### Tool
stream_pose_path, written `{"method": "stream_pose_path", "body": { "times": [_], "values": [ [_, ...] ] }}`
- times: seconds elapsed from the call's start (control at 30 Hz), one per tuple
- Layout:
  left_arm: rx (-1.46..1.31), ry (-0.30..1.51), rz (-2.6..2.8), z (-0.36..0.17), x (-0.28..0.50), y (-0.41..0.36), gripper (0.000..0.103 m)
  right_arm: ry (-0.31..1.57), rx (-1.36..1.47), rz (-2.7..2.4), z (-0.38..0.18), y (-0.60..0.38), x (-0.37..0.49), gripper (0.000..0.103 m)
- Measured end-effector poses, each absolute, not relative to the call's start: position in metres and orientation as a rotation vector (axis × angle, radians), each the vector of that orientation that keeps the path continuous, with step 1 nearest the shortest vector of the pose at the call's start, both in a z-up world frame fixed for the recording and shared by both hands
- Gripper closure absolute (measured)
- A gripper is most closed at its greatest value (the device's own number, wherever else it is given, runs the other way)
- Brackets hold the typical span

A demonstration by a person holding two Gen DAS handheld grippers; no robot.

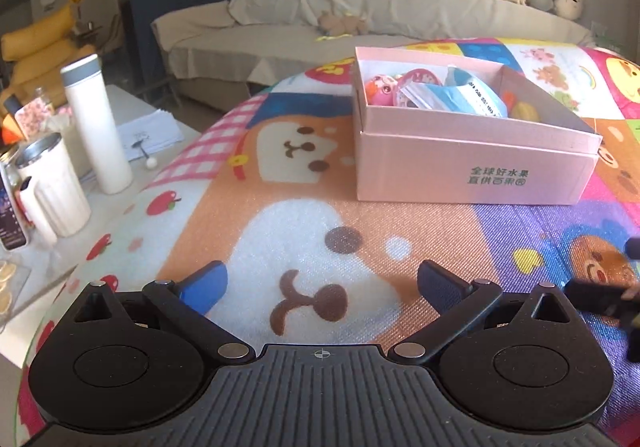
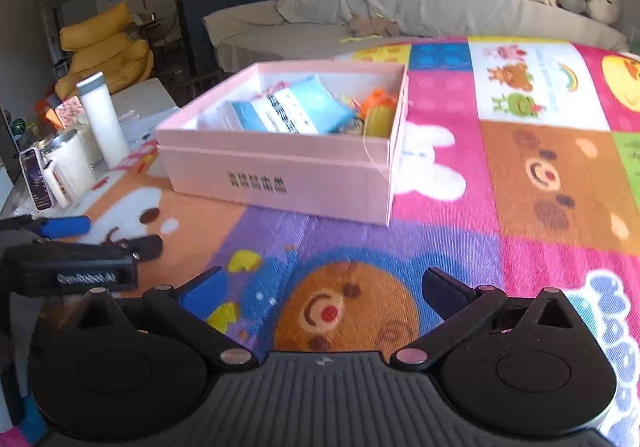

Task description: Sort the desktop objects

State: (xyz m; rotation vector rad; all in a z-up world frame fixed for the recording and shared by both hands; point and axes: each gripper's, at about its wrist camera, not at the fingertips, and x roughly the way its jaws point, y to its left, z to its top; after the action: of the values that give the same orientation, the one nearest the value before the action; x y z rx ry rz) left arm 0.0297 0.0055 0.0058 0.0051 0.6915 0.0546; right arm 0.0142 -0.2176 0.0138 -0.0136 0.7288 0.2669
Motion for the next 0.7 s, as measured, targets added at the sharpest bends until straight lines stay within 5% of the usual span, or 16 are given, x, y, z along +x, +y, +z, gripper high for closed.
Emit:
{"method": "stream_pose_path", "body": {
  "times": [0.7],
  "values": [
    [0.015, 0.69, 0.009, 0.001, 0.03, 0.003, 0.0, 0.689, -0.094, 0.298, -0.001, -0.199, 0.015, 0.0]
  ]
}}
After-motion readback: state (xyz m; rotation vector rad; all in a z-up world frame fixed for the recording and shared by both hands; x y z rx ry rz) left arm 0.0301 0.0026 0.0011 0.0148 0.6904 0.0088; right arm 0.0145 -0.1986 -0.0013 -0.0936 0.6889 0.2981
